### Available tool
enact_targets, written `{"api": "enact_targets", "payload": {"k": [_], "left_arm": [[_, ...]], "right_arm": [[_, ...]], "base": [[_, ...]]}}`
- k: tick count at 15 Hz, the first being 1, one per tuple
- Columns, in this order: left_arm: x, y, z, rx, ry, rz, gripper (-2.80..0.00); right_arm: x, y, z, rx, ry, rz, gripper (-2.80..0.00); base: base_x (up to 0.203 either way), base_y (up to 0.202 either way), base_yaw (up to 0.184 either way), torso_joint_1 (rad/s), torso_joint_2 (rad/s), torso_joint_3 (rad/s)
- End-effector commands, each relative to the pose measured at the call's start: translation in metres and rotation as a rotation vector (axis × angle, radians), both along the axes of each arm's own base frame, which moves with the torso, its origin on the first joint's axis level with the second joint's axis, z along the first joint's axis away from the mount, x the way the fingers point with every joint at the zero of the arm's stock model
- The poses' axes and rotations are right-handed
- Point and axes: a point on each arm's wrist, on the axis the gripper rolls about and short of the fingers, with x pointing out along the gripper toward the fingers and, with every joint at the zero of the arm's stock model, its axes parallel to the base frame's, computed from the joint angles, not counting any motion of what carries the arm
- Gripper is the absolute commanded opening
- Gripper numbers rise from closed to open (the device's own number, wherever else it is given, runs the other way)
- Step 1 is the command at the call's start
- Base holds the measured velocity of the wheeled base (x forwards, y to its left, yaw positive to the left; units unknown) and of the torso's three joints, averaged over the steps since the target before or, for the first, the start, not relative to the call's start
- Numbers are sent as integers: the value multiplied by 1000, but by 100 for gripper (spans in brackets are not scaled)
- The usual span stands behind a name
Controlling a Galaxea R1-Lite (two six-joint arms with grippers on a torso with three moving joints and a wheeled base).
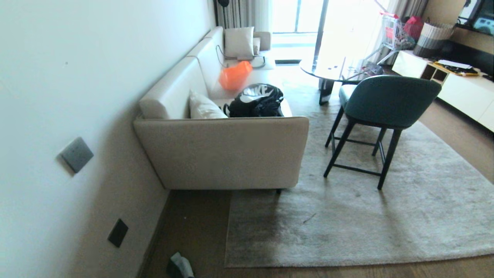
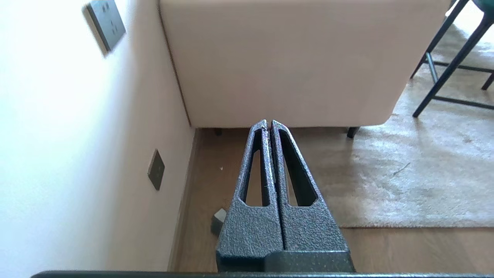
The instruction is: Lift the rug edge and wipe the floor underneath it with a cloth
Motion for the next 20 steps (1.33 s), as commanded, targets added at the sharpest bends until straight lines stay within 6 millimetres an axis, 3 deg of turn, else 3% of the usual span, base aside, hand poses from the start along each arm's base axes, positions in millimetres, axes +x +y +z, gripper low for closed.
{"api": "enact_targets", "payload": {"k": [1, 12, 20], "left_arm": [[0, 0, 0, -1, -1, 0, -280], [0, 0, 0, 0, -1, 0, -280], [0, 0, 0, 0, -1, 0, -280]], "right_arm": [[0, 0, 0, 0, -1, 0, -280], [0, 0, 0, 1, -1, 0, -280], [0, 0, 0, 1, -1, 0, -280]], "base": [[0, 0, 0, 160, -505, -361], [0, 0, 0, 199, -562, -363], [0, 0, 0, 157, -381, -227]]}}
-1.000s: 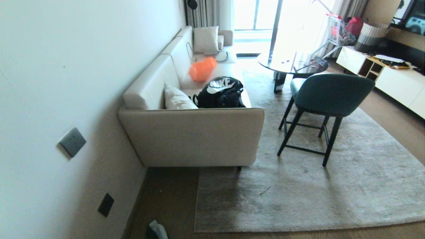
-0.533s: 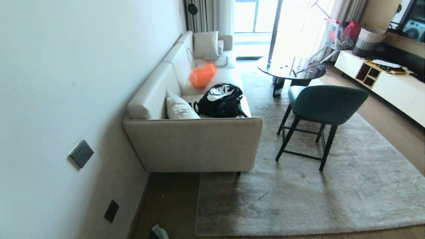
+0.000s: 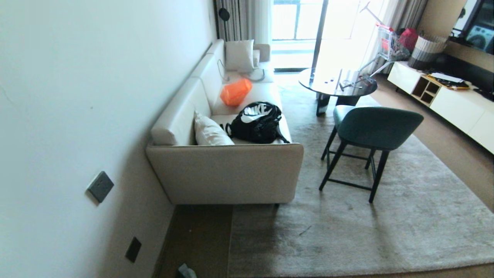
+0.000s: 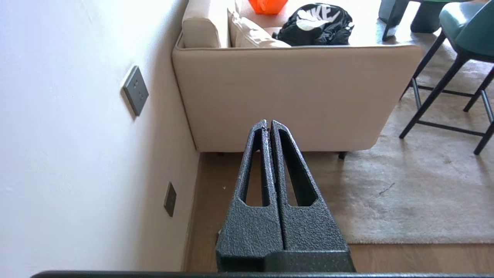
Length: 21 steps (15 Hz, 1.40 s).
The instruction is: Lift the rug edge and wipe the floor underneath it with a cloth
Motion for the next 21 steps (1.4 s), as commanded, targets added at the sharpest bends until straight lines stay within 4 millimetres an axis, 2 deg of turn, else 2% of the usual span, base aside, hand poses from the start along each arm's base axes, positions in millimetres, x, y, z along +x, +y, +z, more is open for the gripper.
{"api": "enact_targets", "payload": {"k": [1, 6, 21], "left_arm": [[0, 0, 0, -1, 0, 0, -280], [0, 0, 0, -2, 0, 0, -280], [0, 0, 0, 0, 0, 0, -280]], "right_arm": [[0, 0, 0, 0, 0, 0, -280], [0, 0, 0, 4, 3, 0, -280], [0, 0, 0, 6, 1, 0, -280]], "base": [[0, 0, 0, 159, -344, -195], [0, 0, 0, 138, -319, -182], [0, 0, 0, 2, -5, -3]]}}
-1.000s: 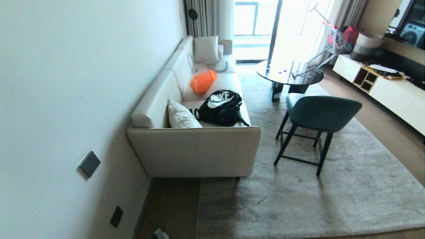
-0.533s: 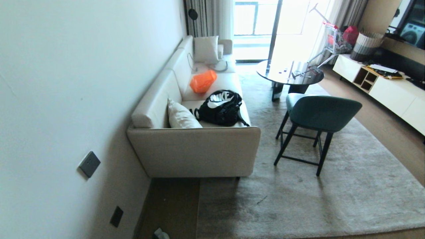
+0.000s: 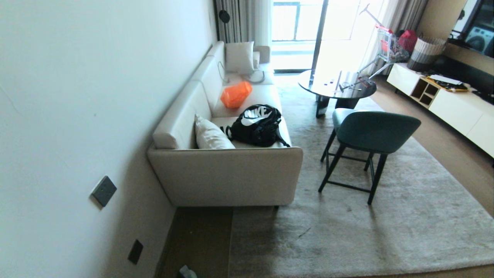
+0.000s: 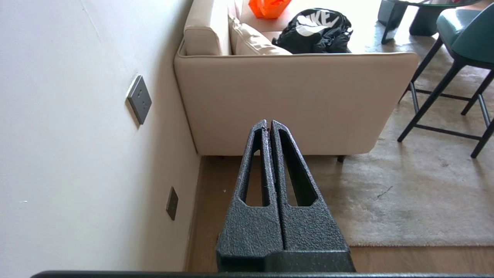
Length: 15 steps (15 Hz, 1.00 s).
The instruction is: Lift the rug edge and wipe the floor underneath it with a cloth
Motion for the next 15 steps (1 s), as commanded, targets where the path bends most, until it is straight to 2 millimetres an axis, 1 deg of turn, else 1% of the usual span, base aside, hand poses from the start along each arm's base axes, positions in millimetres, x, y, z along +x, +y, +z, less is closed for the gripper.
{"api": "enact_targets", "payload": {"k": [1, 15], "left_arm": [[0, 0, 0, -1, 0, 0, -280], [0, 0, 0, 0, 0, 0, -280]], "right_arm": [[0, 0, 0, 0, 1, 1, -280], [0, 0, 0, -1, 1, 1, -280]], "base": [[0, 0, 0, 0, 0, 0], [0, 0, 0, 0, 0, 0]]}}
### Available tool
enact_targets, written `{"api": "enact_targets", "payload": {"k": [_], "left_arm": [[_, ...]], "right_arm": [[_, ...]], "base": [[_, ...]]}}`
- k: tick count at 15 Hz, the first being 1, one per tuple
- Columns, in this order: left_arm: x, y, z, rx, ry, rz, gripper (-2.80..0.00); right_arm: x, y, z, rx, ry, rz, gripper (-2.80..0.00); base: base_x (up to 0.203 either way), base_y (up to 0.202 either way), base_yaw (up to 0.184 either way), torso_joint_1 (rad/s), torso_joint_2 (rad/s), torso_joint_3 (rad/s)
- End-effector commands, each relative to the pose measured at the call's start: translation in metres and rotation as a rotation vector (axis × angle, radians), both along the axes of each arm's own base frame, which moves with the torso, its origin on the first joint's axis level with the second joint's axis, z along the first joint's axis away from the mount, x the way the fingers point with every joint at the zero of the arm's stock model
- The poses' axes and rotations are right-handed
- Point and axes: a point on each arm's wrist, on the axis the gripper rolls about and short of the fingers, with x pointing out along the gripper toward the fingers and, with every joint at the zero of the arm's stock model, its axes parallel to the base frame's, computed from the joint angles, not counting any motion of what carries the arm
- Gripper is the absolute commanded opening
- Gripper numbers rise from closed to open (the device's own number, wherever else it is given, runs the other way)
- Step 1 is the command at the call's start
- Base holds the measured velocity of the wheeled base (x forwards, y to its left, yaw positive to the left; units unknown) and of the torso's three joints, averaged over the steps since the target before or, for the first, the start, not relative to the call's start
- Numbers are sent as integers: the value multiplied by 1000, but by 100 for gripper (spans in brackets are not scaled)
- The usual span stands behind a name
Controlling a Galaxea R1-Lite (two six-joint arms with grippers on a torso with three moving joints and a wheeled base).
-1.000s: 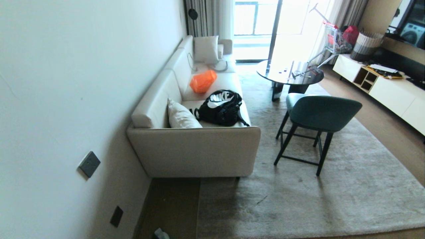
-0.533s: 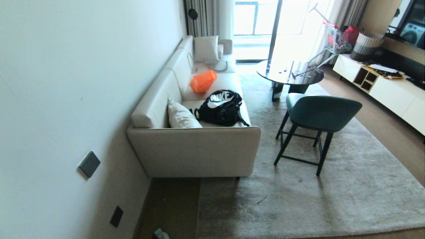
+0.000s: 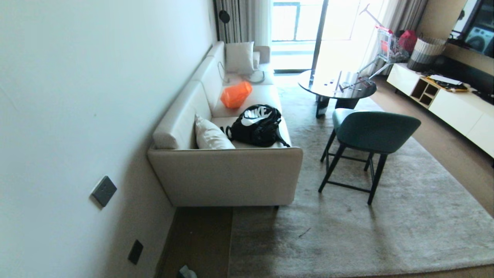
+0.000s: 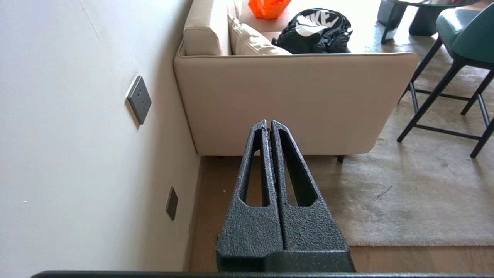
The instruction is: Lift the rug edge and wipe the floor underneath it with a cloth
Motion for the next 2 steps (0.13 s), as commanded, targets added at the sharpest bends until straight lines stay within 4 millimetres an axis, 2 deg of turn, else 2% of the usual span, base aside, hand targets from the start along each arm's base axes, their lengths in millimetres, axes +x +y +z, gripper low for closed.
{"api": "enact_targets", "payload": {"k": [1, 2], "left_arm": [[0, 0, 0, 0, -1, 1, -280], [0, 0, 0, 0, -1, 1, -280]], "right_arm": [[0, 0, 0, -1, -1, 0, -280], [0, 0, 0, -1, 1, 0, -280]], "base": [[0, 0, 0, 0, 0, 0], [0, 0, 0, 0, 0, 0]]}}
